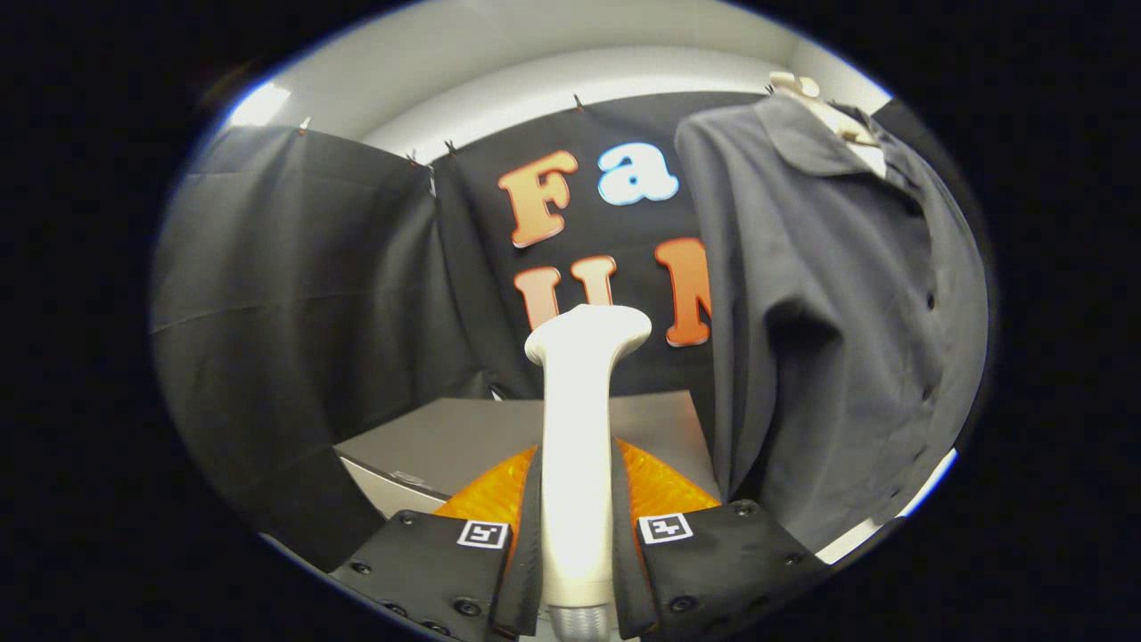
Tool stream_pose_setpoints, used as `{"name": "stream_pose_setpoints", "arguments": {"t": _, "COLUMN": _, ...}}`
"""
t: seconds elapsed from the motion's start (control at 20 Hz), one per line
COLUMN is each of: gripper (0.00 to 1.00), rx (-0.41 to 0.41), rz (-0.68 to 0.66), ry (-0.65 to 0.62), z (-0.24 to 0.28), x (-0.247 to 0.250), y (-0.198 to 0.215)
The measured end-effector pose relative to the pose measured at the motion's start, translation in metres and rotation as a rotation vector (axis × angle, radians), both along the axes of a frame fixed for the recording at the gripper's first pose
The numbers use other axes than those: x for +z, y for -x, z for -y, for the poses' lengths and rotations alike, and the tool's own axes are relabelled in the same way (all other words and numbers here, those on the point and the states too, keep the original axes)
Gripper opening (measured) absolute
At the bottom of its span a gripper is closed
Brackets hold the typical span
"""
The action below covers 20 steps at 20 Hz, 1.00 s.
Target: Iron the clothes twice with a garment steamer, once on the left side and once on the right side.
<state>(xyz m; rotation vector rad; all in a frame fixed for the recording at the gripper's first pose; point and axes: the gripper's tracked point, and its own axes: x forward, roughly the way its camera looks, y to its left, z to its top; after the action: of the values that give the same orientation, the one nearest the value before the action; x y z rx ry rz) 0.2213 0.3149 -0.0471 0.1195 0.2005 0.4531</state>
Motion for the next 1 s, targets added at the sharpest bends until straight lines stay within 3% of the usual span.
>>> {"name": "stream_pose_setpoints", "arguments": {"t": 0.2, "gripper": 0.40, "rx": 0.013, "rz": 0.051, "ry": -0.020, "z": 0.039, "x": 0.036, "y": 0.035}}
{"name": "stream_pose_setpoints", "arguments": {"t": 0.45, "gripper": 0.40, "rx": -0.036, "rz": 0.108, "ry": -0.037, "z": 0.103, "x": 0.064, "y": 0.066}}
{"name": "stream_pose_setpoints", "arguments": {"t": 0.7, "gripper": 0.39, "rx": -0.136, "rz": 0.149, "ry": -0.039, "z": 0.174, "x": 0.072, "y": 0.080}}
{"name": "stream_pose_setpoints", "arguments": {"t": 1.0, "gripper": 0.40, "rx": -0.174, "rz": 0.150, "ry": -0.004, "z": 0.218, "x": 0.061, "y": 0.090}}
